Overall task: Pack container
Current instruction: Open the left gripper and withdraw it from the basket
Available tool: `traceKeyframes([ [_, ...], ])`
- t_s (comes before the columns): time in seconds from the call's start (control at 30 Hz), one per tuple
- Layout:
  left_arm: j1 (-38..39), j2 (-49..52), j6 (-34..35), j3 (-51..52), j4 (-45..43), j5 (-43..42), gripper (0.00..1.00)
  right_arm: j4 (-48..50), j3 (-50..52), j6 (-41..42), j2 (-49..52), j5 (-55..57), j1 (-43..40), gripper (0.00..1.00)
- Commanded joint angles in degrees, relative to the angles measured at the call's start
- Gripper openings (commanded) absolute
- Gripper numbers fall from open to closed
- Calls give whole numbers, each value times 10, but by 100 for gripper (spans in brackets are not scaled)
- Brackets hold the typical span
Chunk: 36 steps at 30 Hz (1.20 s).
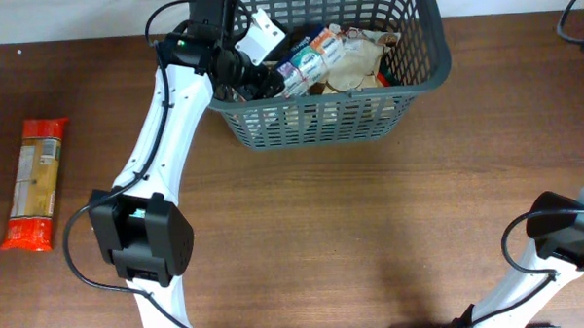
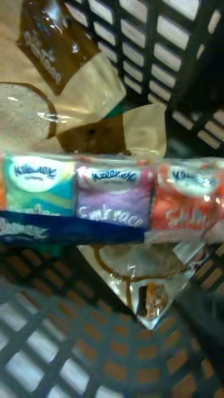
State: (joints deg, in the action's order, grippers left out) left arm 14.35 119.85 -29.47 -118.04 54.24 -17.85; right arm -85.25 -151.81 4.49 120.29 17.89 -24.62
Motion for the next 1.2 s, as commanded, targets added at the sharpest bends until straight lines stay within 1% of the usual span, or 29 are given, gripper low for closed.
traceKeyframes([
  [0.0, -2, 3, -4, -12, -8, -13, 96, 2, -1, 5, -7, 1, -2, 99],
  [0.13, -2, 2, -3, -22, -28, -13, 100, 2, -1, 5, -7, 1, -2, 99],
  [0.2, -3, 2, -3, -41, -33, -11, 100, 2, -1, 5, -7, 1, -2, 99],
  [0.27, -3, 2, 6, -78, -36, 12, 100, 2, -1, 5, -7, 1, -2, 99],
  [0.37, -3, 2, 24, -148, -35, 71, 100, 2, -1, 5, -7, 1, -2, 99],
  [0.53, -3, 2, 33, -288, 7, 188, 99, 2, -1, 5, -7, 1, -2, 99],
  [0.7, -9, 2, 37, -391, 60, 370, 99, 2, -1, 5, -7, 1, -2, 99],
  [0.77, -18, -1, 80, -417, 76, 455, 99, 2, -1, 5, -7, 1, -2, 99],
  [0.83, -34, -6, 145, -437, 105, 528, 99, 2, -1, 5, -7, 1, -2, 99],
  [0.87, -42, -9, 169, -444, 123, 536, 99, 2, -1, 5, -7, 1, -2, 99],
  [0.93, -63, -18, 206, -453, 166, 528, 99, 2, -1, 5, -7, 1, -2, 99],
  [1.07, -112, -37, 248, -455, 256, 473, 99, 2, -1, 5, -7, 1, -2, 99],
  [1.17, -156, -42, 285, -455, 312, 461, 99, 2, -1, 5, -7, 1, -2, 99],
])
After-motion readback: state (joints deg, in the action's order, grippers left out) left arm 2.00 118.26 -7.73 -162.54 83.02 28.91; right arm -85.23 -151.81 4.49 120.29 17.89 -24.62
